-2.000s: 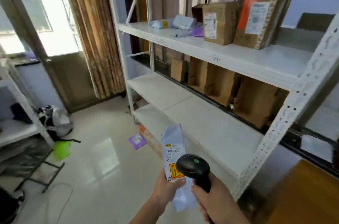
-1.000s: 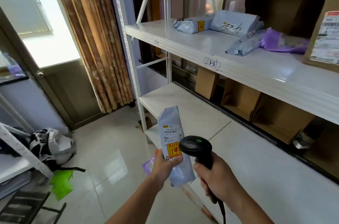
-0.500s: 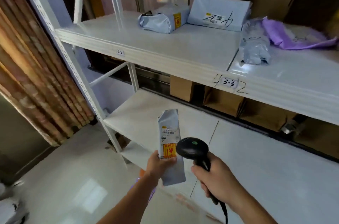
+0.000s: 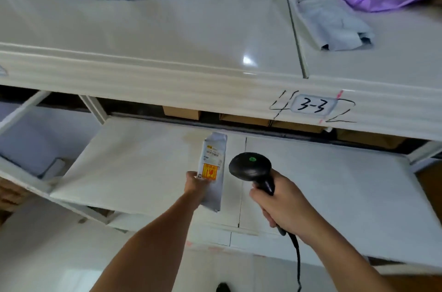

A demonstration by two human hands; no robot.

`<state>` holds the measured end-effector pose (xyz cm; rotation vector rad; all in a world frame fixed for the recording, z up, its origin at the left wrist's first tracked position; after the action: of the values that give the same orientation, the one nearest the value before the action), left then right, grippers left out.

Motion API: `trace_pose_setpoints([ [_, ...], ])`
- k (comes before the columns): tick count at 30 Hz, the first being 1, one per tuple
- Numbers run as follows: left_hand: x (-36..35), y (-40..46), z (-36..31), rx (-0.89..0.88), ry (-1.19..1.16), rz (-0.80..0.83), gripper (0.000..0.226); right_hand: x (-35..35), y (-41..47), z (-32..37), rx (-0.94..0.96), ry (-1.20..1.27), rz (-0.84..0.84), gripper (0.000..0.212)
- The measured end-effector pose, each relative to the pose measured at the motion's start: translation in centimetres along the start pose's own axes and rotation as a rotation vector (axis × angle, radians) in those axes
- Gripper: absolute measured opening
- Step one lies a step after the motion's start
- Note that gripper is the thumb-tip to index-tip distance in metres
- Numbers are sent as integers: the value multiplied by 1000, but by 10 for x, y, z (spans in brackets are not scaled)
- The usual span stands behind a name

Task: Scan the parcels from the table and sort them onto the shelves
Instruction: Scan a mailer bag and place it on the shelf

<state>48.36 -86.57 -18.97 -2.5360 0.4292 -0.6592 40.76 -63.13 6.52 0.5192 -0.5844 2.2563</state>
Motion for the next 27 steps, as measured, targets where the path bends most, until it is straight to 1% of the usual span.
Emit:
trace_pose_setpoints([
  [4, -26, 36, -2, 19, 87, 14, 48, 1, 19, -11, -50, 14, -42, 6],
  [7, -44, 57, -4, 45, 88, 27, 44, -3, 26, -22, -81, 28, -67, 8],
  [10, -58, 76, -16, 70, 52, 46, 24, -6, 28, -35, -114, 47, -112, 8],
  [11, -61, 82, -22, 59, 36, 54, 21, -8, 27, -40, -130, 51, -123, 7],
  [13, -63, 85, -38, -2, 14, 74, 29, -12, 24, -49, -171, 54, -130, 8],
  [15, -54, 76, -53, -62, 51, 63, 51, -17, 16, -52, -201, 74, -141, 9],
  [17, -42, 68, -59, -145, 156, 57, 55, -19, 7, -47, -203, 101, -163, 8],
  [20, -29, 49, -65, -366, 441, 81, 46, -20, -12, -33, -206, 129, -197, 5],
  [22, -26, 25, -73, -543, 650, 147, 48, -16, -30, -22, -208, 146, -230, 5],
  [24, -27, -12, -90, -711, 809, 234, 58, -9, -52, -13, -215, 169, -271, 4],
  [27, -44, -64, -121, -897, 953, 362, 67, 9, -88, 0, -232, 204, -345, 2],
])
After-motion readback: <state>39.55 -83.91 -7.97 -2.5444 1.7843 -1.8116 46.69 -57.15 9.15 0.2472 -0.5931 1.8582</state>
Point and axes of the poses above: each hand's wrist, its own y-axis towards the middle knuckle, its own x-axis out of the back of the hand, z = x × y, the point moved 7 cm from there along y, towards the middle knuckle, and after that the axes turned 12 degrees about -z, right-handed, at the moved point
